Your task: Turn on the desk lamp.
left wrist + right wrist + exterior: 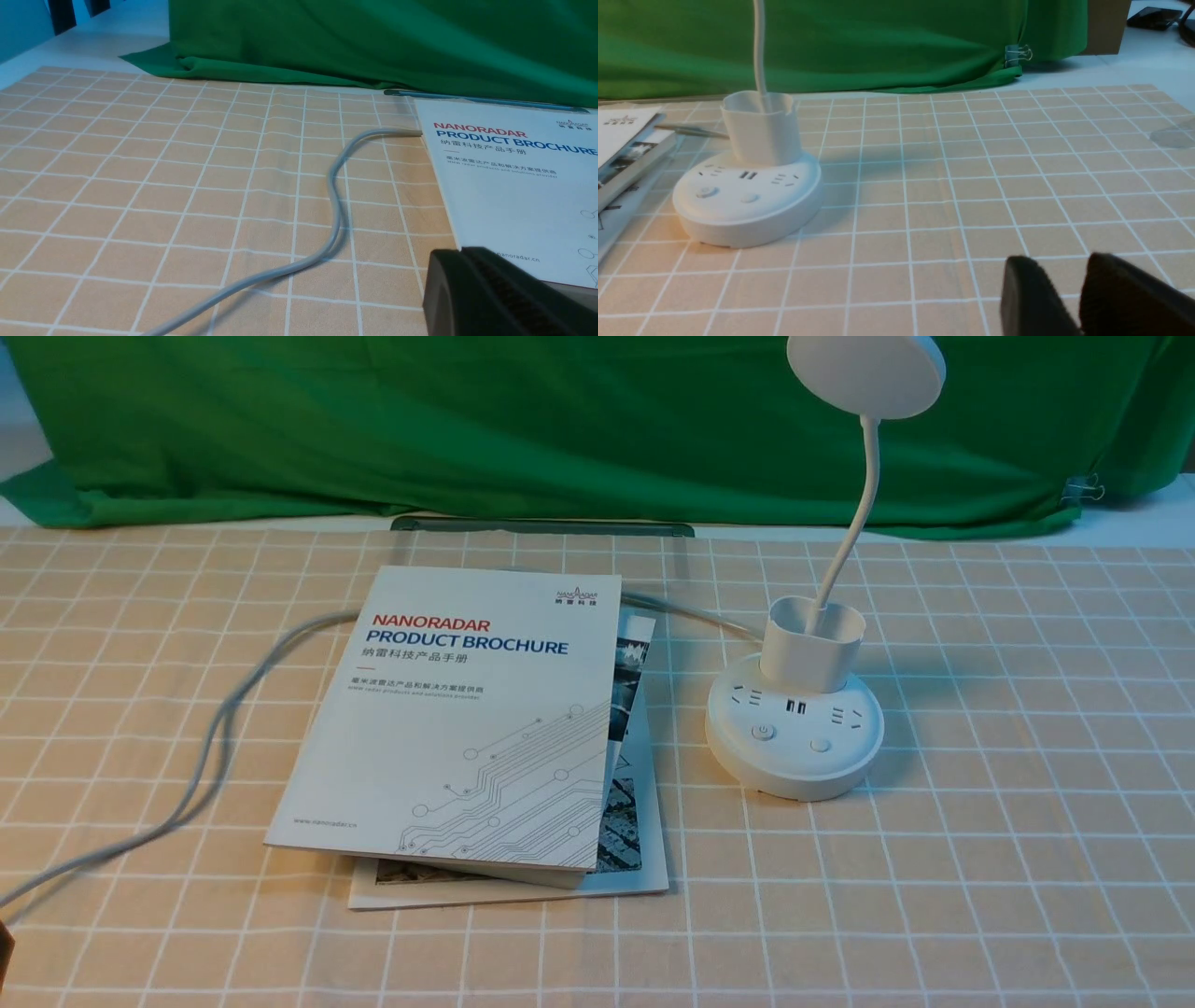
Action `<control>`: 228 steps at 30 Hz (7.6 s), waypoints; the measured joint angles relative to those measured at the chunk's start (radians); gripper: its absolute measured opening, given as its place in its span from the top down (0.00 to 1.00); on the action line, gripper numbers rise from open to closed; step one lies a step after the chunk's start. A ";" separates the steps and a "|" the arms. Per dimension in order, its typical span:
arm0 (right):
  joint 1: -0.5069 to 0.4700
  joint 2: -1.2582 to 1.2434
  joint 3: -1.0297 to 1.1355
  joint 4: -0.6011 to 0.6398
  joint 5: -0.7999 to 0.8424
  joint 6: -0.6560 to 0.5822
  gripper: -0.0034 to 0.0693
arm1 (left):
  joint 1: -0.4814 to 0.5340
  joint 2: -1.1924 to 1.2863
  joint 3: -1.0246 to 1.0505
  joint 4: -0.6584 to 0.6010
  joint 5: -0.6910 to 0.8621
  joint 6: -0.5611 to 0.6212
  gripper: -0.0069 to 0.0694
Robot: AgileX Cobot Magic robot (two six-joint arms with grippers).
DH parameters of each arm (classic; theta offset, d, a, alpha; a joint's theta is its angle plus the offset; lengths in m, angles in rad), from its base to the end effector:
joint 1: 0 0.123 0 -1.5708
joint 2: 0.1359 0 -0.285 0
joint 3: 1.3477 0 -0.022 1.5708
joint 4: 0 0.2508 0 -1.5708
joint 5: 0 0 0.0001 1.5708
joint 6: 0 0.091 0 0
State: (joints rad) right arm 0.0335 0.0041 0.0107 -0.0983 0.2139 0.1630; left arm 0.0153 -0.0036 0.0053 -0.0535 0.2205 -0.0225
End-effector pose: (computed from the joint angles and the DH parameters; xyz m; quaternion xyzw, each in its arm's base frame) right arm 0.0564 0.0000 0.1900 0.0194 0.7547 0.0251 0.6553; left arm 0.0557 -0.0002 0.1916 -0.0300 0.7525 -0.0239 0.6575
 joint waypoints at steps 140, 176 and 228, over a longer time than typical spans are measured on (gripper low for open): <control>0.335 1.936 -1.325 0.233 0.418 -0.629 0.91 | 0.000 0.000 0.000 0.000 0.000 0.000 0.88; 0.326 1.443 -1.139 0.167 0.452 -0.482 0.90 | 0.000 0.000 0.000 0.000 0.000 0.000 0.88; -0.065 0.000 0.000 0.052 -0.006 -0.135 0.74 | 0.000 0.000 0.000 0.000 0.000 0.000 0.88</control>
State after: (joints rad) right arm -0.0313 0.0040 0.0108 -0.0466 0.2076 0.0277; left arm 0.0153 -0.0036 0.0053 -0.0535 0.2205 -0.0225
